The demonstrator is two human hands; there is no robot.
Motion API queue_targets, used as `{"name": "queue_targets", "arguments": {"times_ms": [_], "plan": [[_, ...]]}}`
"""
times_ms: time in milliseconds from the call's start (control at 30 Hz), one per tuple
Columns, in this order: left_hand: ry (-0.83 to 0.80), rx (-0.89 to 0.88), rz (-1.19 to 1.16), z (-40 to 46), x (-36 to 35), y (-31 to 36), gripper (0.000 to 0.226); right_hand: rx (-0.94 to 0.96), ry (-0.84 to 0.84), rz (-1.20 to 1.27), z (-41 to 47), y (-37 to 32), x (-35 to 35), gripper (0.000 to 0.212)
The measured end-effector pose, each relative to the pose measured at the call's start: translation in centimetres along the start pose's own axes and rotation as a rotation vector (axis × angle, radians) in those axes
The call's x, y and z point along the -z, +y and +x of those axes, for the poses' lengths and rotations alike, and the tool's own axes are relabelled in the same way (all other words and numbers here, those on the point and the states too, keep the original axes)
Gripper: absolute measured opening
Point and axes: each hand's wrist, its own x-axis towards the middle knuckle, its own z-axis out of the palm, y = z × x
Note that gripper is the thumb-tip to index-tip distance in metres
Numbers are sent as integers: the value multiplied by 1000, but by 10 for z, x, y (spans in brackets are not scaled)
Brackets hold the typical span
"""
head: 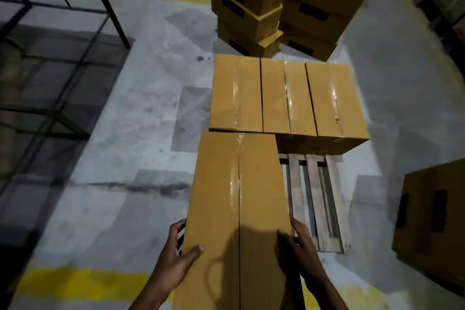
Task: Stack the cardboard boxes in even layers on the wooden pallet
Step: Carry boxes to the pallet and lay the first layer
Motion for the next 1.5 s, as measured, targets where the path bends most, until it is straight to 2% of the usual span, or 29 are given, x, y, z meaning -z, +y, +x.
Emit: {"name": "queue_targets", "arguments": {"times_ms": [67,167,267,433,700,933,1500], "plan": [[12,7,1,30,-9,-22,66,4,-31,15,31,24,-6,49],[19,9,25,72,-21,-50,63,-7,-53,73,76,62,-15,60],[27,-20,66,113,-30,-78,64,-4,-67,109,114,97,-26,51],[21,-66,99,172,-38,-114,64,26,-85,113,169,138,-41,55],[36,-93,156,225,-36,-166,63,137,-123,37,229,164,-63,51],[52,-92,199,259,-37,-181,65,161,-100,-28,267,188,-73,62],[77,-112,225,273,-32,-187,68,212,-51,-54,272,190,-84,62]]}}
